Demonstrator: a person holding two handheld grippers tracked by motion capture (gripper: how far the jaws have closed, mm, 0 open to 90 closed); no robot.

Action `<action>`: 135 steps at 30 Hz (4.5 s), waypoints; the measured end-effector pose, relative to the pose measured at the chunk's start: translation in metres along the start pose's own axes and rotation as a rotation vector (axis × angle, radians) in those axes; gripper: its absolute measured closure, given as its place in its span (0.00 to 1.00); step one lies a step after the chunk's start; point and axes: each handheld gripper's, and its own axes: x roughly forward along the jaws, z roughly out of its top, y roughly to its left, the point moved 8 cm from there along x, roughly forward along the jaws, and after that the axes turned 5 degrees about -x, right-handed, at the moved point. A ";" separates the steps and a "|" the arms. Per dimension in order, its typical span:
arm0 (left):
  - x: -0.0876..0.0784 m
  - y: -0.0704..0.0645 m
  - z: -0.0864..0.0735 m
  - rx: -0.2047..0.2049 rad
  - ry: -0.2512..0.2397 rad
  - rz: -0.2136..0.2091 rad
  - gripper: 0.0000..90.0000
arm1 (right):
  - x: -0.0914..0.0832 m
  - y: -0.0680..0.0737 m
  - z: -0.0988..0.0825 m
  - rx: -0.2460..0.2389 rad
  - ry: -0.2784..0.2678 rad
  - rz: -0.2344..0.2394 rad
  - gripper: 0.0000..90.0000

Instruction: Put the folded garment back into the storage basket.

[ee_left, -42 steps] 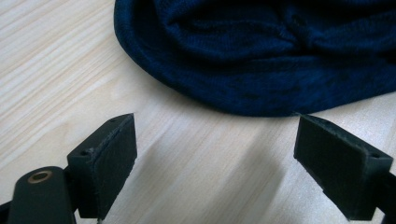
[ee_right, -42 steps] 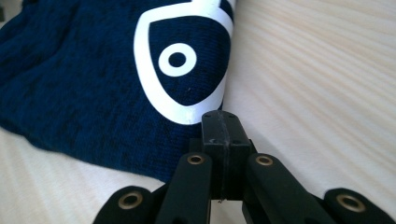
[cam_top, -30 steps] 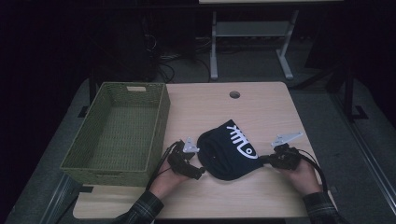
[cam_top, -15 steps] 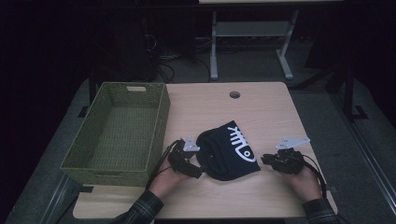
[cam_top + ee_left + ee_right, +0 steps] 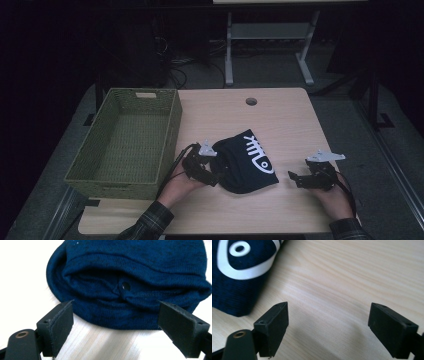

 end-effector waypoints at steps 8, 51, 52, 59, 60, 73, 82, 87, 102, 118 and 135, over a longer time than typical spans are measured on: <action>0.001 0.001 0.013 0.045 0.038 -0.022 0.14 | 0.009 -0.006 -0.007 0.017 0.028 -0.004 0.11; 0.044 -0.001 0.014 0.147 0.331 -0.100 0.30 | 0.010 -0.009 -0.009 0.043 0.011 -0.011 0.09; 0.044 -0.001 0.015 0.148 0.330 -0.105 0.35 | 0.010 -0.009 -0.009 0.043 0.010 -0.012 0.09; 0.041 -0.001 0.015 0.120 0.318 -0.163 0.71 | 0.010 -0.009 -0.009 0.046 0.011 -0.014 0.09; 0.040 -0.001 0.015 0.116 0.311 -0.180 0.74 | 0.010 -0.009 -0.009 0.047 0.012 -0.014 0.09; 0.036 0.000 0.016 0.045 0.259 -0.228 0.82 | 0.010 -0.009 -0.009 0.047 0.012 -0.014 0.09; 0.017 -0.002 0.033 0.034 0.194 -0.226 0.82 | 0.010 -0.009 -0.009 0.046 0.012 -0.014 0.09; 0.011 -0.003 0.040 0.017 0.170 -0.223 0.82 | 0.010 -0.009 -0.009 0.048 0.012 -0.014 0.08; -0.033 0.004 0.077 0.002 0.092 -0.224 0.82 | 0.010 -0.009 -0.009 0.048 0.013 -0.014 0.08; -0.094 0.029 0.104 -0.008 0.034 -0.173 0.82 | 0.010 -0.009 -0.009 0.049 0.012 -0.015 0.09; -0.156 0.068 0.095 -0.060 0.011 -0.084 0.82 | 0.010 -0.009 -0.009 0.049 0.012 -0.014 0.09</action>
